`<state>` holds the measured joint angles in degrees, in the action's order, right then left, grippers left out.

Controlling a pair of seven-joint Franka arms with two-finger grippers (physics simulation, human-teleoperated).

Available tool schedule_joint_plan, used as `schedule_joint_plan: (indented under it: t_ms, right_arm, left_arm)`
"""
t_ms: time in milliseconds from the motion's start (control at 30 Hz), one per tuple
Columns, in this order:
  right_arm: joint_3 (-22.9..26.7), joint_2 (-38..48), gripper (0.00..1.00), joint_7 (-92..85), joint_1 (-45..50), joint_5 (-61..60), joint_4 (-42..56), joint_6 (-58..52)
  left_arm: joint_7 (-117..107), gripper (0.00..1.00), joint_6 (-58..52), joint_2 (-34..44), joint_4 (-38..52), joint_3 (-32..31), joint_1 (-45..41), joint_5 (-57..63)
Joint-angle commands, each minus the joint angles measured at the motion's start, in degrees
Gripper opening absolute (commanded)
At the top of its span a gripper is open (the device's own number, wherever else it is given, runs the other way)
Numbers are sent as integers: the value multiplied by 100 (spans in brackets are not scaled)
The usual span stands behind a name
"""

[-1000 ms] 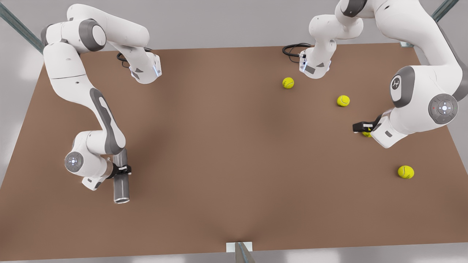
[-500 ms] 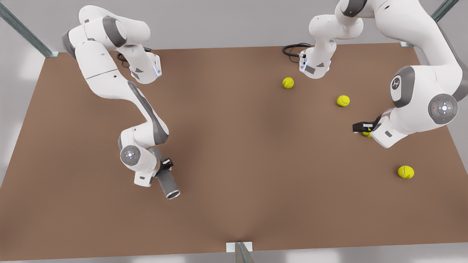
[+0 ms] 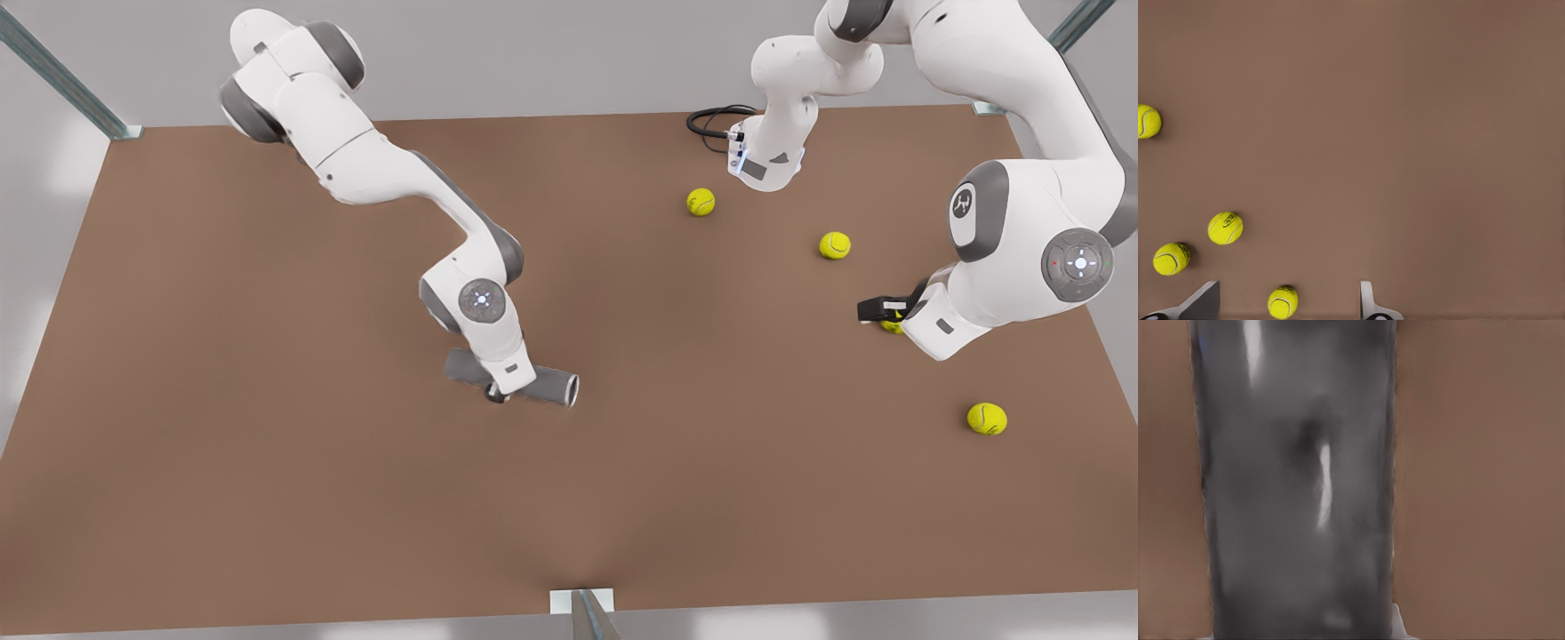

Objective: Put the tennis tube upright

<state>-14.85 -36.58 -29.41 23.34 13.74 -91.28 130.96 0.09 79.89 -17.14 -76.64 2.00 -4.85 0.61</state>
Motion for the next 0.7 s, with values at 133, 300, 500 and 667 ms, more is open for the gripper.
schedule_joint_plan:
  t_ms: [133, 300, 500, 667]
  right_arm:
    - [0, -358, 73, -443, 302, 489, 549, -9]
    - [44, -1079, 75, -935, 645, 744, 1551, -106]
    - [527, -2283, 78, -847, 1594, 577, 3406, -607]
    - [738, -2740, 91, -865, 1885, 410, 3942, -642]
  left_arm:
    - [0, 100, 9, 0, 0, -7, 2, 0]
    - [0, 100, 9, 0, 0, 2, 2, 0]
    - [0, 100, 18, -43, 0, -7, 2, 0]
    - [0, 100, 18, -43, 0, -7, 2, 0]
